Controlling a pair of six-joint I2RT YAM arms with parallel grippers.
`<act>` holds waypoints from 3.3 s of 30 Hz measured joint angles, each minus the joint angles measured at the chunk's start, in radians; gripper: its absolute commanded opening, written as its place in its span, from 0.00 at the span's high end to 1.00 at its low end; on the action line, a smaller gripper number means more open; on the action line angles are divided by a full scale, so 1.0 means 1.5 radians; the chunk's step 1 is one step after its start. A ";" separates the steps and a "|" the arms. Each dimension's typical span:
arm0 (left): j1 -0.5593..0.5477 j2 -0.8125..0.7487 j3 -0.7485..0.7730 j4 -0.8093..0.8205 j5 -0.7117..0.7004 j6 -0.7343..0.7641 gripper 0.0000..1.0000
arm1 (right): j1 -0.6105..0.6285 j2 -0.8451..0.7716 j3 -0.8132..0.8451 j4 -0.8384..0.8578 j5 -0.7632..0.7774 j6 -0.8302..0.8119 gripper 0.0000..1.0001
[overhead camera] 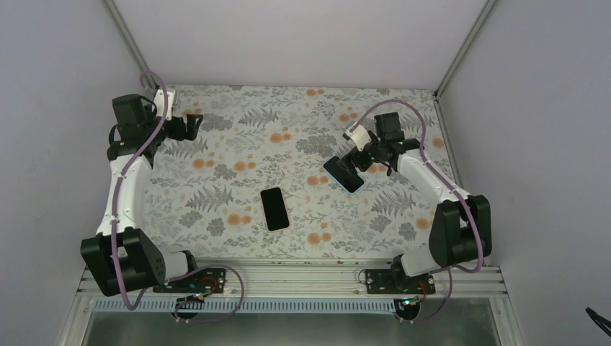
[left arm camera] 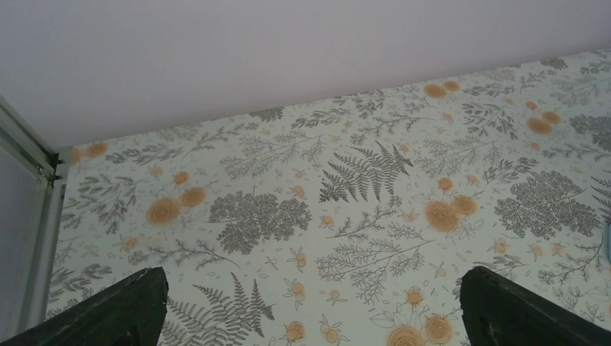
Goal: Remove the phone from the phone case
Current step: Pick up the phone at the center of the board.
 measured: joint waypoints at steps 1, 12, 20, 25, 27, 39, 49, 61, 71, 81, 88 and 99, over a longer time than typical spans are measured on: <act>0.000 0.000 0.000 0.001 -0.001 0.001 0.00 | 0.002 0.000 0.000 0.000 0.002 -0.001 0.00; -0.002 -0.021 -0.011 0.009 0.007 0.060 0.00 | 0.011 0.053 0.010 -0.030 0.015 -0.024 0.00; -0.094 -0.020 -0.016 0.008 -0.044 0.124 0.00 | 0.039 0.150 0.058 -0.060 0.052 -0.030 0.00; -0.134 0.015 -0.015 0.006 -0.090 0.132 0.00 | 0.047 0.216 0.094 -0.079 0.074 -0.030 0.00; -0.135 0.031 -0.014 0.002 -0.101 0.132 0.00 | 0.048 0.238 0.109 -0.089 0.082 -0.028 0.00; -0.160 0.070 0.005 -0.029 -0.133 0.141 0.00 | 0.051 0.257 0.071 -0.106 0.121 -0.033 0.00; -0.259 0.135 0.012 -0.034 -0.162 0.166 0.00 | 0.065 0.241 0.037 -0.065 0.176 -0.027 0.02; -0.306 0.250 0.158 -0.092 -0.116 0.192 0.00 | 0.074 0.215 0.005 -0.033 0.187 -0.004 0.27; -0.353 0.397 0.334 -0.238 0.030 0.230 0.00 | 0.131 0.100 -0.045 -0.023 0.225 0.001 0.32; -0.385 0.575 0.527 -0.442 0.202 0.273 0.00 | 0.285 0.008 -0.020 0.008 0.243 0.016 0.32; -0.389 0.595 0.602 -0.540 0.284 0.294 0.00 | 0.303 0.009 -0.011 0.026 0.282 0.031 0.31; -0.390 0.658 0.609 -0.583 0.304 0.299 0.09 | 0.314 0.011 0.023 0.051 0.318 0.032 0.30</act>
